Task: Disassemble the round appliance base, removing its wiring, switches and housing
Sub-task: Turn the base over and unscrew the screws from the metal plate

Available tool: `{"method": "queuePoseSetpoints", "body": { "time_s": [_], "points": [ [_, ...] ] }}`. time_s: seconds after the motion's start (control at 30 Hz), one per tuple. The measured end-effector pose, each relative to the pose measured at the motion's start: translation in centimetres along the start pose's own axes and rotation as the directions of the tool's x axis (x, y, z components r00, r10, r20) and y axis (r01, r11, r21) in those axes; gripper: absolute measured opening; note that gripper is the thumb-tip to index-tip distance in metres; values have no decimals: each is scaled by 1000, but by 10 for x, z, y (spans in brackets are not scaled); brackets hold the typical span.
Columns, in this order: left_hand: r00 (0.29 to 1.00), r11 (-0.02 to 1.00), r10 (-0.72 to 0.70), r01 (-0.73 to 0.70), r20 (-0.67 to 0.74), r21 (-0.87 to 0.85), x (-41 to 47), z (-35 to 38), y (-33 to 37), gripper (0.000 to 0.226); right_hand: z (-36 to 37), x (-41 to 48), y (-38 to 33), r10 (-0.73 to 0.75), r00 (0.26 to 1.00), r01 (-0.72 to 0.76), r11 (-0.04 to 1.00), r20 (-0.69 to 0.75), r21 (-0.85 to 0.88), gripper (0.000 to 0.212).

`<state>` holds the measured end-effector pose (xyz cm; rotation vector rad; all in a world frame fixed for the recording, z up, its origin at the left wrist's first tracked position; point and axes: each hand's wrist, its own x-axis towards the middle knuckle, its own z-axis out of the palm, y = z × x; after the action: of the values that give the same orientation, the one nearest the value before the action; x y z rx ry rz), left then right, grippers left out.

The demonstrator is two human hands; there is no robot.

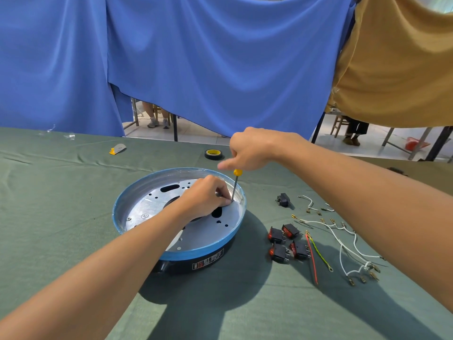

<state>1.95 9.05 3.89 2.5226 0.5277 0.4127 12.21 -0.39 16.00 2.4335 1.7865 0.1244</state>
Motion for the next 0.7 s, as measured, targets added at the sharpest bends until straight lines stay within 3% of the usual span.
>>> {"method": "queuePoseSetpoints", "body": {
  "time_s": [0.1, 0.23, 0.33, 0.5, 0.7],
  "points": [
    [1000, 1000, -6, 6, 9, 16, 0, 0, 0, 3, 4, 0, 3, 27, 998, -26, 999, -52, 18, 43],
    [1000, 1000, 15, -16, 20, 13, 0, -1, 1, 20, -1, -5, 0, -90, 995, 92, 995, -38, 49, 12],
    [998, 998, 51, -52, 28, 41, -1, -1, 1, 18, -6, -6, -3, -119, 992, 117, 990, 28, 74, 4],
    [999, 999, 37, -37, 14, 23, 0, 0, 0, 12, -2, -2, -4, -3, 1000, 3, 1000, 4, 3, 49],
    [999, 999, 30, -31, 19, 15, 1, -1, -1, 8, -4, -7, -1, -93, 995, 91, 993, 26, 73, 7]
  ]
}}
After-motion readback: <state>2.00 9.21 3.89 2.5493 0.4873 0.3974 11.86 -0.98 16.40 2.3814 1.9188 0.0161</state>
